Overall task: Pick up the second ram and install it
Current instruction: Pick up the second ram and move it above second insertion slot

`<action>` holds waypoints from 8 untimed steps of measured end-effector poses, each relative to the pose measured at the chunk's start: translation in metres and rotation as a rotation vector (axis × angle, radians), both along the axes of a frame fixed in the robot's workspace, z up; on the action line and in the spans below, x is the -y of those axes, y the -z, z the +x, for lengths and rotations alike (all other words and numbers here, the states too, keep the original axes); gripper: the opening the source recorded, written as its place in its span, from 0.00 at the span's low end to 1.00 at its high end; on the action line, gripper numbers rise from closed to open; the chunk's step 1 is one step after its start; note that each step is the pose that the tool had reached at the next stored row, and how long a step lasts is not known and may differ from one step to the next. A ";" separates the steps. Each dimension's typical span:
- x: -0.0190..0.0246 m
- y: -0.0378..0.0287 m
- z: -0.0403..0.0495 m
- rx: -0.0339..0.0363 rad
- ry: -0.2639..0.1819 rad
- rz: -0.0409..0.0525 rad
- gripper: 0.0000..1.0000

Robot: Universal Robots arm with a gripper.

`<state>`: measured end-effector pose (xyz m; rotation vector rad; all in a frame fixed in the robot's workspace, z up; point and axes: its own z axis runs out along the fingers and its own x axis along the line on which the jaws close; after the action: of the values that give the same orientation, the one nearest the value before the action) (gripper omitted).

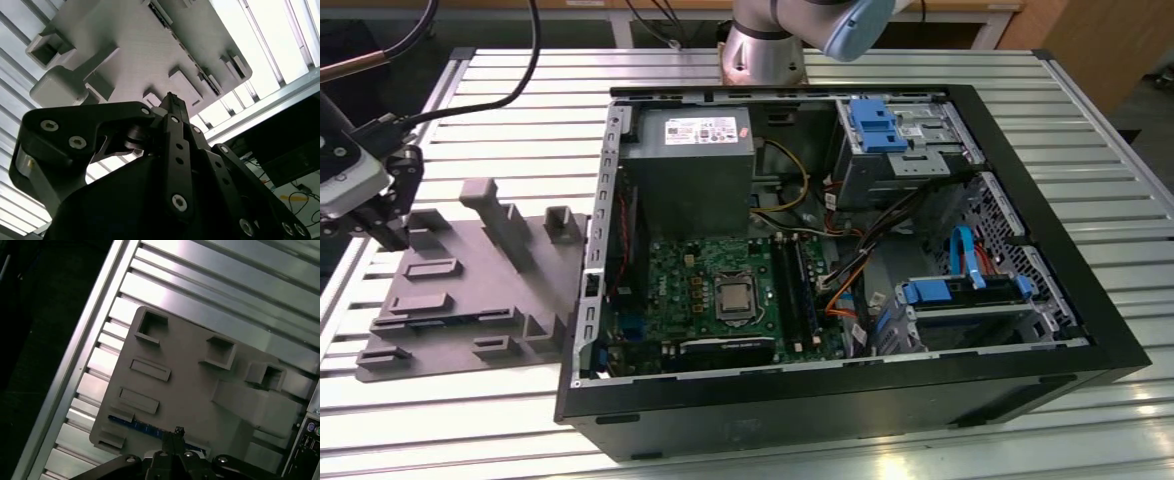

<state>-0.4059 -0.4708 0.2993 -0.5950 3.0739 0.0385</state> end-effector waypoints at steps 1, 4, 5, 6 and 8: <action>0.0000 0.0000 0.0000 0.0000 -0.008 0.0000 0.11; 0.0000 0.0000 0.0000 0.0000 -0.034 0.0000 0.11; 0.0000 0.0000 0.0000 0.0000 -0.050 0.0000 0.11; 0.0000 0.0000 0.0000 0.0000 -0.059 0.0000 0.11; 0.0000 0.0001 0.0000 0.0000 -0.075 0.0000 0.11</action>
<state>-0.4059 -0.4708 0.2992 -0.7106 3.0502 0.0391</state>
